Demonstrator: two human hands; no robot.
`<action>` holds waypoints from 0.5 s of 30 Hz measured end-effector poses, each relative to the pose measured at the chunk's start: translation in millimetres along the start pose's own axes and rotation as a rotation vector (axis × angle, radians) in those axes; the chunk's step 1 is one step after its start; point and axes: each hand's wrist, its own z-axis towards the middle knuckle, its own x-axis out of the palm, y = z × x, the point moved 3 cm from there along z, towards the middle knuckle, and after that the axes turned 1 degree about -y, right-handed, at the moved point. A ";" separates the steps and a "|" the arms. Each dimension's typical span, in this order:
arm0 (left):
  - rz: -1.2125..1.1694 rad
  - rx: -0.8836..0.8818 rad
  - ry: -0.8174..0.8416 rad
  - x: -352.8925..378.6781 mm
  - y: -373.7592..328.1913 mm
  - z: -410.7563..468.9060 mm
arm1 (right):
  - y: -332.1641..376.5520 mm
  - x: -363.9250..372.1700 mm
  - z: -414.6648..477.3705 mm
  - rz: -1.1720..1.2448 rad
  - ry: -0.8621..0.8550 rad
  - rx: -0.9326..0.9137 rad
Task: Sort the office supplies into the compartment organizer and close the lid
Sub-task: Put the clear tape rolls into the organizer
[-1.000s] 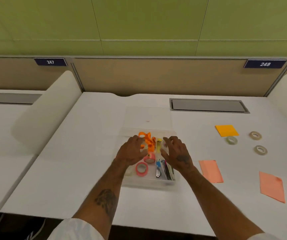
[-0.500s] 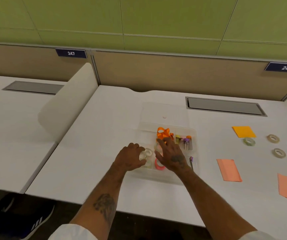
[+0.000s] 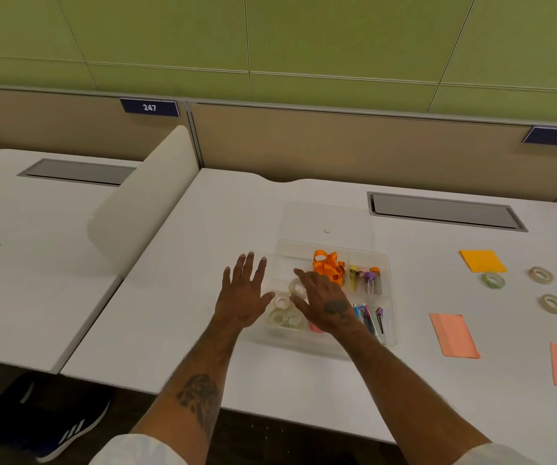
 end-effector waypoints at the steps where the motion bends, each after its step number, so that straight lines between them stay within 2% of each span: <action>1: 0.007 -0.005 -0.004 0.2 0.7 0.2 | -0.4 0.1 1.4 0.000 0.000 0.012; 9: 0.013 0.009 -0.046 1.2 -7.3 10.3 | -20.7 -7.9 -3.5 -0.003 -0.018 0.152; 15: -0.030 0.077 -0.046 0.9 -39.1 30.1 | -57.5 -18.1 -26.0 -0.056 -0.020 0.279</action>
